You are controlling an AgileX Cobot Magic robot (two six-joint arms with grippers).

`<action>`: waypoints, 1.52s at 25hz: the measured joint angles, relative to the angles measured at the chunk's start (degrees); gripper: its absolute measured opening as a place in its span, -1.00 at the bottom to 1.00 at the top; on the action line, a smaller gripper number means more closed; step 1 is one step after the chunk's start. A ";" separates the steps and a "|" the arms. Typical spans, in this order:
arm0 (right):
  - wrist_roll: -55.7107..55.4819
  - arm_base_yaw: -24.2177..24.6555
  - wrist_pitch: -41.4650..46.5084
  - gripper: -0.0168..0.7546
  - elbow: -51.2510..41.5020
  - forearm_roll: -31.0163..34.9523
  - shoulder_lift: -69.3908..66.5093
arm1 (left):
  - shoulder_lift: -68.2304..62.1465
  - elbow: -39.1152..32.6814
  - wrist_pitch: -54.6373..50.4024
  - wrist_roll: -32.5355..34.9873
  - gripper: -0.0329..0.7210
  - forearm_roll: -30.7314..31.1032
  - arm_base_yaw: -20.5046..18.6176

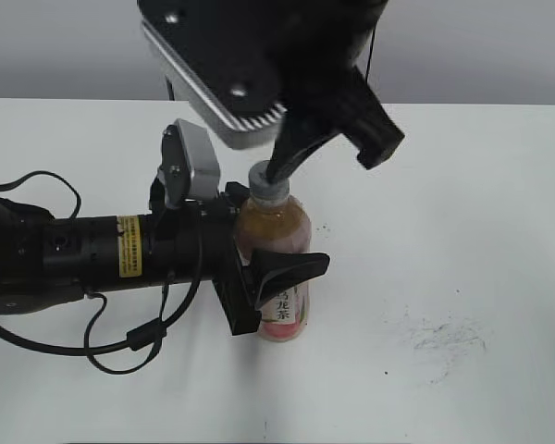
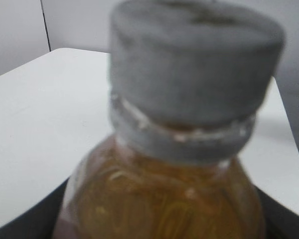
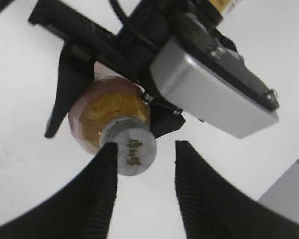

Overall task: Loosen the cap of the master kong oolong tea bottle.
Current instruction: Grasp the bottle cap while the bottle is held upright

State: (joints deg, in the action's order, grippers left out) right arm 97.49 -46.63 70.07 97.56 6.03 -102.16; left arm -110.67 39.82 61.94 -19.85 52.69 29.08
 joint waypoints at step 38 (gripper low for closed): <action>-86.69 0.00 0.06 -0.03 0.00 -2.05 -1.65 | 0.00 0.00 -0.07 -0.06 0.27 -0.02 0.00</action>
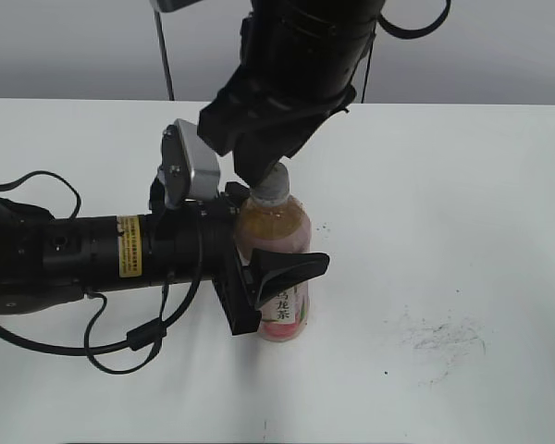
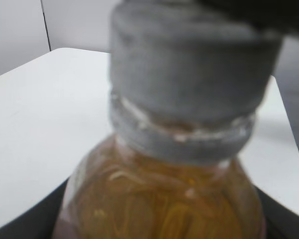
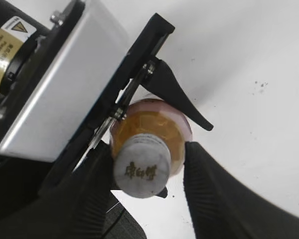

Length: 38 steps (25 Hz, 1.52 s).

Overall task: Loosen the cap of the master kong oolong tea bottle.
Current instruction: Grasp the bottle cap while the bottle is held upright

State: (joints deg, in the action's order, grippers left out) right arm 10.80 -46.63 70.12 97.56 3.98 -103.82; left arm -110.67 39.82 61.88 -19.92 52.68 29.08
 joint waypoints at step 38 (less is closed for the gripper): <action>71.09 0.00 -0.05 -0.71 -1.98 0.66 1.10 | 0.00 0.00 -0.17 -0.49 0.27 -0.74 0.00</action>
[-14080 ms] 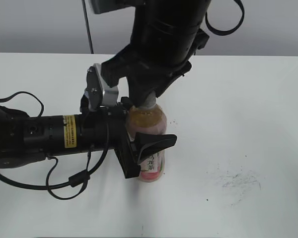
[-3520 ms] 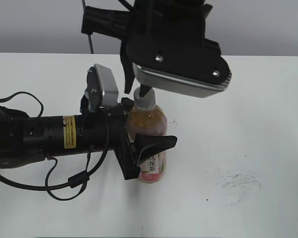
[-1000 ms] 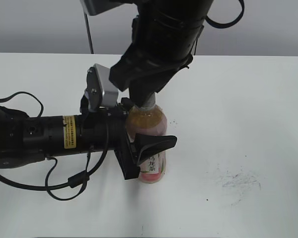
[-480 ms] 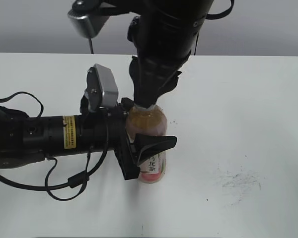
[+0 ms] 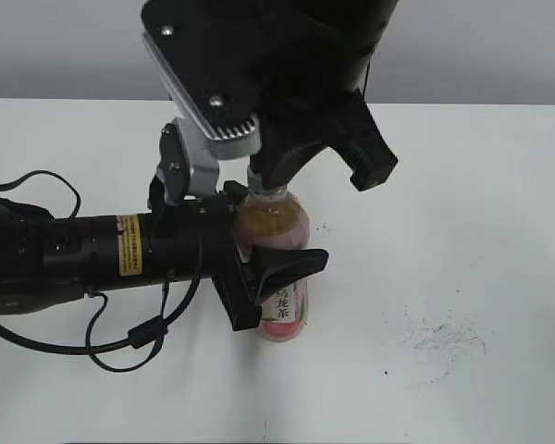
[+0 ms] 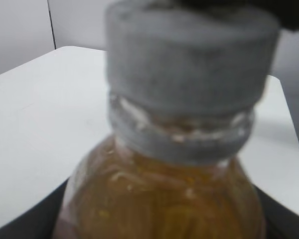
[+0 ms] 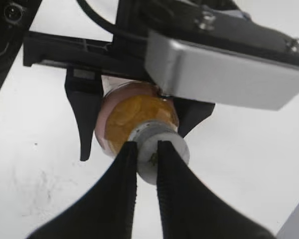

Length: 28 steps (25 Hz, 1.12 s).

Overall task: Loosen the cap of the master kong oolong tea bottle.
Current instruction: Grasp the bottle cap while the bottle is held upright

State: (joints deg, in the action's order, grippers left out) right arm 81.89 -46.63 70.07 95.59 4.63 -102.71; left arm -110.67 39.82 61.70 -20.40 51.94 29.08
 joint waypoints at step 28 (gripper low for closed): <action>-31.67 0.00 -0.06 -0.12 -0.05 0.96 -0.46 | 0.00 0.00 0.11 0.54 0.27 0.58 0.00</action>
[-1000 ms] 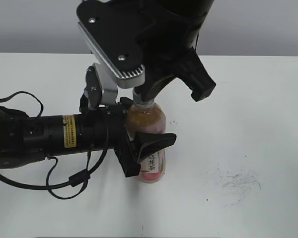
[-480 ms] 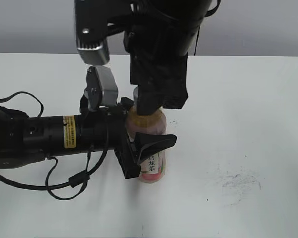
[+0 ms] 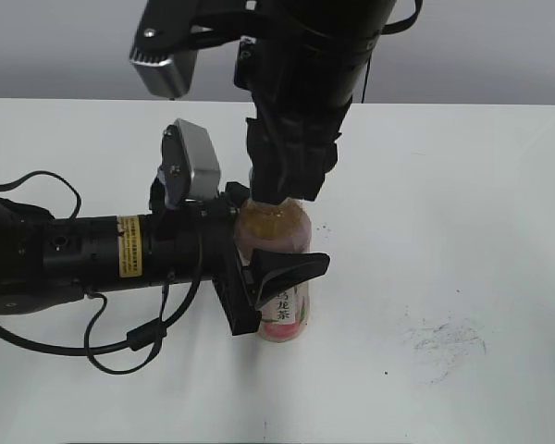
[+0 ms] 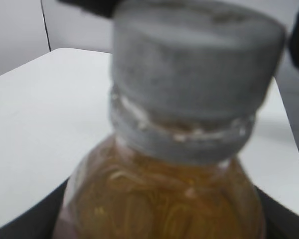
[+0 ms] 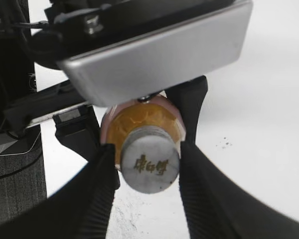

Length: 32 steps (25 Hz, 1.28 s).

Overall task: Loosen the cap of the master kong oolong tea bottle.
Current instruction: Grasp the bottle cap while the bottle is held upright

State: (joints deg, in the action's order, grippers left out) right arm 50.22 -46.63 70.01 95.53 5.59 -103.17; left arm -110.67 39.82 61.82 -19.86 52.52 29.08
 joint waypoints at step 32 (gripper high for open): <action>31.27 0.00 0.07 -0.24 -0.05 -1.47 -1.25 | 0.00 0.00 0.05 0.37 0.27 0.25 0.05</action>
State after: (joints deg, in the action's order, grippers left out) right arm 81.49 -46.63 70.08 95.49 4.13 -104.42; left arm -110.67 39.82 61.87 -19.49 52.77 29.13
